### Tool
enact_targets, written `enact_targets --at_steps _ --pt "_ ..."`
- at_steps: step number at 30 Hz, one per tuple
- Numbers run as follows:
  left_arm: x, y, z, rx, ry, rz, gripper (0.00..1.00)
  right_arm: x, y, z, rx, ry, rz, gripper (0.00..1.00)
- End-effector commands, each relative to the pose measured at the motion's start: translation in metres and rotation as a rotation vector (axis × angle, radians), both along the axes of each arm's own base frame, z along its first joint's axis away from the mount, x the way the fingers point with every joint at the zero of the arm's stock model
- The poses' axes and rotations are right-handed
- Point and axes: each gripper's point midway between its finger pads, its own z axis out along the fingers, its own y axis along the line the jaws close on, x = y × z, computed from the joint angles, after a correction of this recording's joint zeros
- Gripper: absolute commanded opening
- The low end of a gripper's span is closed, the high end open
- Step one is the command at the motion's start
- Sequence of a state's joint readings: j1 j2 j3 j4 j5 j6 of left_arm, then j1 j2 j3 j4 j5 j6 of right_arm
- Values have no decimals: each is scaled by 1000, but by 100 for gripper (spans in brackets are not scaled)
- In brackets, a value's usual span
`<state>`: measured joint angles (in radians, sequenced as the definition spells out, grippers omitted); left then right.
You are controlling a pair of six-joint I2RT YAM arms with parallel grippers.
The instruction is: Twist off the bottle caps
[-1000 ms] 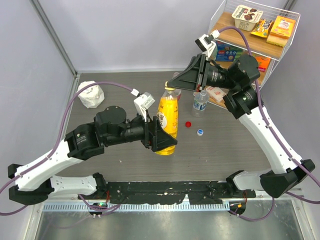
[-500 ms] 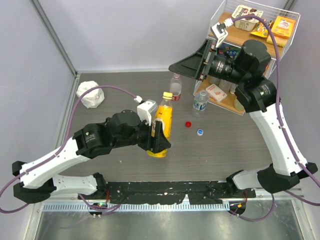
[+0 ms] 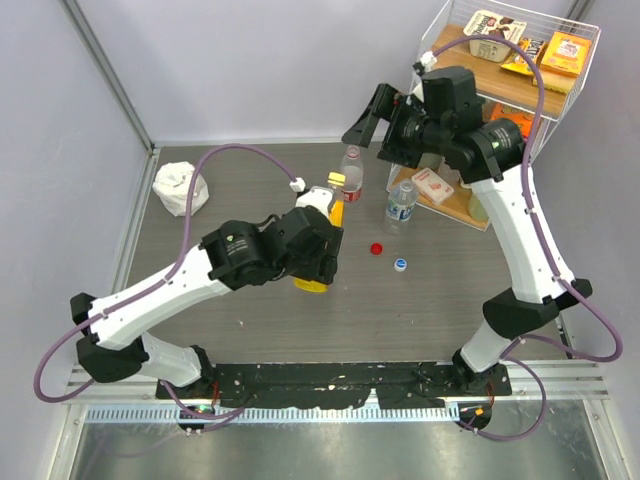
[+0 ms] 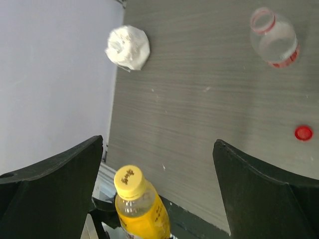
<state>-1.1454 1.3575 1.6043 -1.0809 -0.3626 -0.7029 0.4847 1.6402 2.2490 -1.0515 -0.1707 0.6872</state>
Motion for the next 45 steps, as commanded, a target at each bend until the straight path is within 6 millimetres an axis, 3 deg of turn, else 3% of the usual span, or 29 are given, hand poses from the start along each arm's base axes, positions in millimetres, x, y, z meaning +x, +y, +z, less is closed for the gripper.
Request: enact_targets --at_steps 1,7,14,21,27,29,32,37,40,44,45 --pt "10 4 9 15 -28 62 0 -23 -2 -8 -88 21 -32 95" --pt "9 -6 -2 46 3 34 0 -38 22 -21 -66 54 19 81" --pt "10 -10 2 45 -6 17 0 -43 29 -40 -89 87 27 73" --pt "11 -14 7 34 -12 9 0 -42 31 -44 -63 81 21 48" --pt "11 -15 8 35 -11 -4 0 -41 32 -38 -49 58 26 50" --pt "10 -16 8 36 -11 -6 0 -41 34 -38 -44 60 33 54" --pt "10 -15 7 37 -9 -7 0 -41 37 -36 -32 60 41 69" --pt "9 -14 7 31 -7 -9 0 -40 37 -31 -16 48 33 71" --pt "8 -14 7 31 -7 -11 0 -37 38 -31 -9 45 26 62" --pt "9 -11 9 33 -14 -6 0 -38 42 -29 -4 37 49 31" --pt "10 -12 8 34 -15 -5 0 -38 42 -30 -7 38 53 19"
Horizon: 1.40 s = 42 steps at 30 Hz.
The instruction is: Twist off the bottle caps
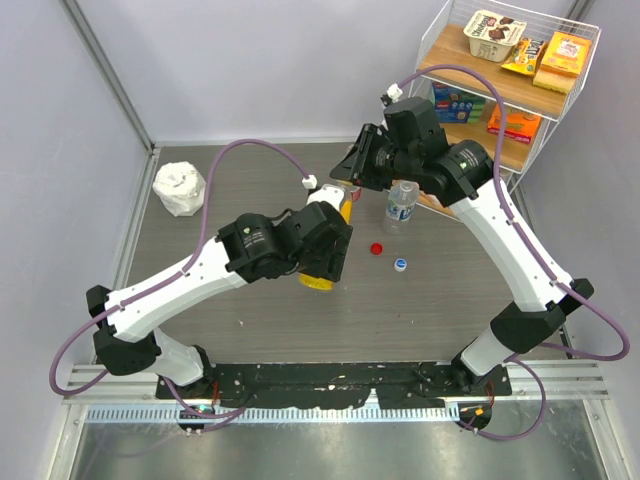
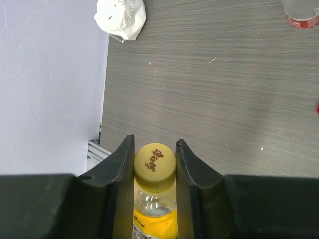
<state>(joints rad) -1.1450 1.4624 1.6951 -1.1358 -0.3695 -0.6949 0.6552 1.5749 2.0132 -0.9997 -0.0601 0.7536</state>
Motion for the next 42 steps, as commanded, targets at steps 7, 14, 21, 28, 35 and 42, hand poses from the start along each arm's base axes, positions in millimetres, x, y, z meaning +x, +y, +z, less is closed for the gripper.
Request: enact_targets --at_steps 7,14,21,28,35,42 --pt "1 1 19 -46 -36 -5 0 -13 1 35 69 -139 76 2" --pt "-11 -7 26 -139 -13 -68 0 -34 3 56 218 -221 182 2" --pt "-37 -27 55 -392 -7 -210 0 -69 -8 107 398 -380 350 2" --pt "-72 -41 64 -513 68 -391 0 -111 -17 143 610 -406 544 2" --pt "-87 -46 71 -595 76 -441 0 -141 -20 176 740 -475 673 2" --pt "-89 -40 70 -610 72 -432 0 -138 -22 182 762 -492 663 2"
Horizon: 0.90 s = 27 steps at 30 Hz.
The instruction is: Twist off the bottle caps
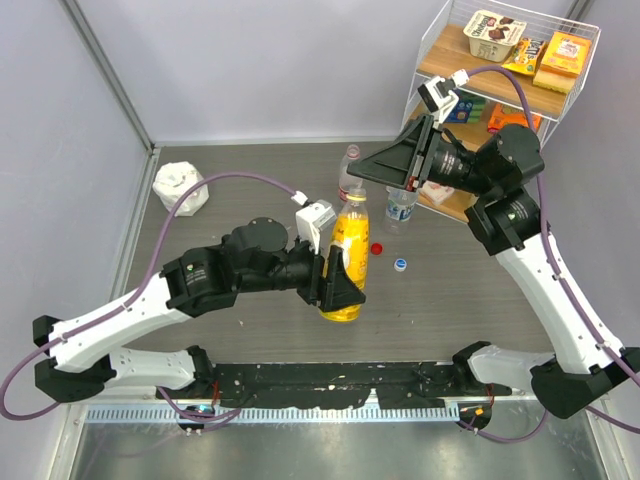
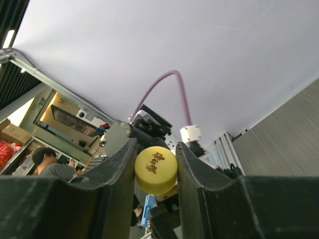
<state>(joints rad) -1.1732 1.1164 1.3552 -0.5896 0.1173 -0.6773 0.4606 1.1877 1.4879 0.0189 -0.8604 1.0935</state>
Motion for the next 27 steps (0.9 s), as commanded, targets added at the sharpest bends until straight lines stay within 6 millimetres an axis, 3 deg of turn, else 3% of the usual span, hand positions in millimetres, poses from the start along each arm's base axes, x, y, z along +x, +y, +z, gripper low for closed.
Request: enact_targets --at_steps 1,7,15,19,23,26,27 --pt "-5 2 -5 4 36 -7 0 -28 -13 39 96 -132 39 2" --pt "-2 5 -8 18 28 11 0 3 -13 29 57 -70 -68 2" --pt "20 31 -25 83 10 185 0 51 -20 -28 -161 56 -292 2" --pt "31 55 -39 123 4 307 0 65 -25 -75 -288 158 -346 2" --pt "36 74 -56 172 11 380 0 66 -28 -146 -436 293 -341 2" --pt "35 78 -69 202 17 390 0 60 -28 -212 -549 413 -291 2" --pt "35 78 -73 211 22 388 0 58 -28 -226 -576 437 -277 2"
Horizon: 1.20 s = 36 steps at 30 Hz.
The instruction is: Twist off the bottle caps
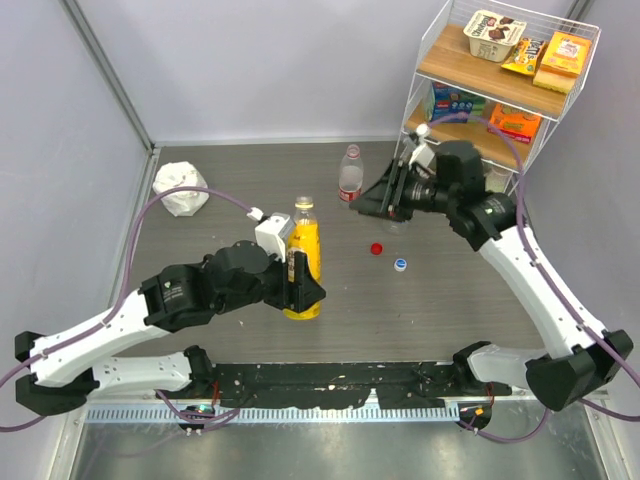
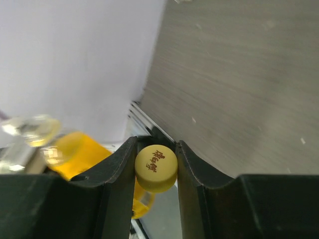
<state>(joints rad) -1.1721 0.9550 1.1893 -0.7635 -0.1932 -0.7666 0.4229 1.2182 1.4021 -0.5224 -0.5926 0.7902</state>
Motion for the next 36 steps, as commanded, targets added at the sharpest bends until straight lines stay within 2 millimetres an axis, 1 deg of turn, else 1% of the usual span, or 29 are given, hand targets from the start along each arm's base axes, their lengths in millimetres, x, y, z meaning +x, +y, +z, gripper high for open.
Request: enact_targets --at_steps 1,2,3,4,6,9,10,11,12,13,14,16,18,19,20,22,23,24,25,26,27,29,32,35,36 --pt "8 7 -19 45 8 65 0 -10 -11 -98 -178 204 19 2" --pt "7 5 -23 56 16 56 0 -15 -14 -120 -214 242 24 2" --pt "7 1 -28 68 27 48 0 -15 -17 -130 -238 256 17 2" --pt "5 -3 -33 77 38 35 0 -19 -20 -147 -272 278 25 2" --pt "-1 -19 -39 68 62 -40 0 -21 -27 -168 -330 296 22 2" --pt "-9 -44 -49 31 119 -130 0 -20 -36 -193 -415 292 23 4" --pt "-14 -51 -54 22 156 -169 0 -20 -41 -206 -458 310 11 5" --pt "-12 -56 -60 12 186 -183 0 -20 -44 -213 -481 310 14 6" --pt "-12 -60 -68 12 224 -192 0 -21 -48 -225 -513 329 6 7" --pt "-9 -63 -74 15 253 -196 0 -21 -50 -230 -529 328 8 8" --pt "-11 -67 -78 14 274 -218 0 -21 -53 -237 -541 333 -2 8" --pt "-10 -72 -89 31 299 -235 0 -21 -55 -244 -553 332 -14 11" --pt "-11 -76 -94 28 316 -261 0 -21 -58 -248 -560 326 -23 23" --pt "-9 -77 -97 29 321 -266 0 -20 -58 -248 -561 320 -26 33" --pt "-9 -77 -99 32 330 -273 0 -20 -59 -249 -565 321 -34 36" --pt "-7 -75 -105 43 343 -270 0 -19 -62 -246 -570 312 -49 50" --pt "-6 -73 -107 48 348 -269 0 -18 -63 -245 -575 306 -58 54" --pt "-5 -72 -109 51 352 -268 0 -17 -63 -241 -569 294 -68 63" --pt "-5 -71 -109 52 353 -266 0 -16 -65 -239 -571 288 -78 67" --pt "-5 -70 -110 55 352 -266 0 -16 -64 -234 -565 274 -81 74" --pt "-5 -69 -112 61 354 -265 0 -15 -66 -229 -568 269 -93 77" --pt "-5 -66 -113 71 351 -260 0 -14 -68 -219 -566 247 -104 87" --pt "-4 -61 -112 74 340 -245 0 -15 -72 -202 -566 220 -123 93" --pt "-4 -57 -109 71 327 -231 0 -15 -68 -175 -520 170 -125 100" --pt "-4 -56 -106 67 319 -231 0 -16 -65 -162 -495 152 -115 100"
